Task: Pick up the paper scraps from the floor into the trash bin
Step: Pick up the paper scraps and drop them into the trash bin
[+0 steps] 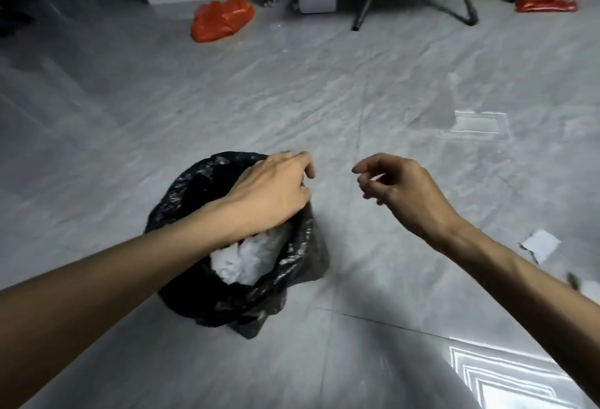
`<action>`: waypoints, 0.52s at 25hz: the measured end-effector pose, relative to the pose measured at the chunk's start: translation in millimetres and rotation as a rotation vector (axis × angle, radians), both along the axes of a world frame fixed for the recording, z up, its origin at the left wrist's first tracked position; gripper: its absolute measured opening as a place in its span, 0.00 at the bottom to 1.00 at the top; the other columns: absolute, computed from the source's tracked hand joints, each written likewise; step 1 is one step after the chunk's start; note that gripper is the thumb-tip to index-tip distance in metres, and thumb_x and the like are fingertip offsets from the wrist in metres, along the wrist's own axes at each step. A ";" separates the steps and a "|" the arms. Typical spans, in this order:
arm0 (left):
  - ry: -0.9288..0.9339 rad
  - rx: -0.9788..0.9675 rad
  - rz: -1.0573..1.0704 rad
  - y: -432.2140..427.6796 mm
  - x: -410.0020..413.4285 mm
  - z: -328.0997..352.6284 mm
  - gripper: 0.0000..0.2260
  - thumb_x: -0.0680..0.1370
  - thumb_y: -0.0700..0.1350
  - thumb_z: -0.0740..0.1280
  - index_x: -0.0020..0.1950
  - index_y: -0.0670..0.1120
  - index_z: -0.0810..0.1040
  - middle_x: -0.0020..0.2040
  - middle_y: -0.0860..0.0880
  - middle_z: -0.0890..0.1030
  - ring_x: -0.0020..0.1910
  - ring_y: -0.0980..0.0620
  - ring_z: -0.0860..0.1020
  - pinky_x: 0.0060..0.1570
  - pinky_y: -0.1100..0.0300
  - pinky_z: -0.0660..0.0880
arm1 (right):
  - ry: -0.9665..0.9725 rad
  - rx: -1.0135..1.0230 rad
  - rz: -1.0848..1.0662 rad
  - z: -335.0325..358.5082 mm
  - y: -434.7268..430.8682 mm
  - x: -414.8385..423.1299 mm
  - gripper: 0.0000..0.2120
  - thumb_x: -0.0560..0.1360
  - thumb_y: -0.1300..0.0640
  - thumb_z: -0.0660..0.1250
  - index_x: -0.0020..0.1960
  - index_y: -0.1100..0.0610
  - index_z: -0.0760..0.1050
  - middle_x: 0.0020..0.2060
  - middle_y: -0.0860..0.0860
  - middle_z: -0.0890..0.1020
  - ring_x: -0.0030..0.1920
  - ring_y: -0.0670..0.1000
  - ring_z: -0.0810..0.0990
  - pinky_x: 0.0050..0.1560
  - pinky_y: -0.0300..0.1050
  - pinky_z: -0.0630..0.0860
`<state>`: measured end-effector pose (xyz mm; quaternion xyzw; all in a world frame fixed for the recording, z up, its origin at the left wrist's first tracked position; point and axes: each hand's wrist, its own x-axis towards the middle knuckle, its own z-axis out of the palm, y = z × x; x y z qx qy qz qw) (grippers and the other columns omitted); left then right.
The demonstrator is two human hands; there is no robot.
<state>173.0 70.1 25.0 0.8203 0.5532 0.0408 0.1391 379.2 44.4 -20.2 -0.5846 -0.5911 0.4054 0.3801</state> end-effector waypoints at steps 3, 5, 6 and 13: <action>-0.023 -0.046 -0.138 5.0 69.4 -16.4 0.12 0.72 0.46 0.62 0.54 0.53 0.73 0.54 0.52 0.77 0.52 0.48 0.76 0.52 0.51 0.74 | -0.160 -0.105 -0.209 -38.0 -24.6 86.2 0.06 0.74 0.60 0.67 0.46 0.52 0.81 0.38 0.49 0.84 0.33 0.42 0.82 0.34 0.30 0.73; -0.017 -0.103 -0.226 2.1 117.6 -34.7 0.12 0.73 0.47 0.63 0.56 0.53 0.73 0.56 0.52 0.77 0.53 0.48 0.76 0.49 0.54 0.72 | -0.370 -0.211 -0.374 -70.8 -52.1 150.2 0.07 0.73 0.59 0.68 0.49 0.52 0.81 0.45 0.52 0.85 0.43 0.51 0.84 0.44 0.42 0.77; -0.017 -0.137 -0.269 0.3 138.4 -45.0 0.13 0.73 0.48 0.63 0.58 0.52 0.73 0.56 0.52 0.77 0.54 0.49 0.76 0.48 0.55 0.71 | -0.492 -0.275 -0.437 -86.7 -67.9 177.5 0.10 0.72 0.58 0.69 0.53 0.54 0.81 0.49 0.55 0.84 0.47 0.56 0.83 0.48 0.46 0.76; 0.031 -0.379 -0.473 -4.0 260.8 -116.4 0.18 0.75 0.46 0.64 0.65 0.50 0.71 0.61 0.49 0.75 0.56 0.48 0.74 0.46 0.56 0.69 | -0.823 -0.612 -0.573 -159.9 -150.4 271.8 0.21 0.75 0.40 0.62 0.59 0.54 0.75 0.55 0.62 0.78 0.50 0.66 0.80 0.46 0.52 0.75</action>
